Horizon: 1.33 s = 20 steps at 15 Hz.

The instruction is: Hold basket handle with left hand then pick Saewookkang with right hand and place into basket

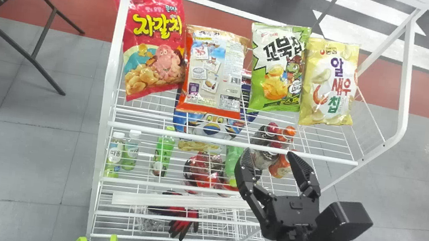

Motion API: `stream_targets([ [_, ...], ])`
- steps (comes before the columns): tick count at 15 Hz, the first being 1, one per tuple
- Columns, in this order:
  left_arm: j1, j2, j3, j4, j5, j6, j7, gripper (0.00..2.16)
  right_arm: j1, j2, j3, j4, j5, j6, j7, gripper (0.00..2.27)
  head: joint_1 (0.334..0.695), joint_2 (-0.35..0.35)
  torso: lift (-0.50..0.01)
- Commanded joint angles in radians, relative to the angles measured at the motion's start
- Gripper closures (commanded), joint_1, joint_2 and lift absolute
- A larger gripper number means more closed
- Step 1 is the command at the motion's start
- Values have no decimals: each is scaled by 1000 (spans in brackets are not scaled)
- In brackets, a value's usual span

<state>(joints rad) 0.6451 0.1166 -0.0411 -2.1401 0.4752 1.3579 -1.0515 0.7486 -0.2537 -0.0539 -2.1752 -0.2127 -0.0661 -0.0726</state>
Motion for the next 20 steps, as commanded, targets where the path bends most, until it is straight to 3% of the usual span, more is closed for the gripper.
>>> stream_targets([
  [1, -2, 0, 0, -1, -4, -2, -5, 1963, -2, -2, 2, 0, -1, 4, -1, 124, 695, -350, -19],
  [10, -2, 0, 0, -1, -10, -9, -7, 1959, -25, -6, 8, 15, -10, 7, 1, 124, 695, -350, -19],
  [14, -2, -2, -16, -1, -33, -12, -7, 1959, -146, -4, 57, 55, -1, 105, 1, 127, 695, -350, -19],
  [20, -58, 29, -77, 39, -50, -9, 4, 1959, -302, 34, 68, 117, 32, 253, -3, 127, 695, -350, -19],
])
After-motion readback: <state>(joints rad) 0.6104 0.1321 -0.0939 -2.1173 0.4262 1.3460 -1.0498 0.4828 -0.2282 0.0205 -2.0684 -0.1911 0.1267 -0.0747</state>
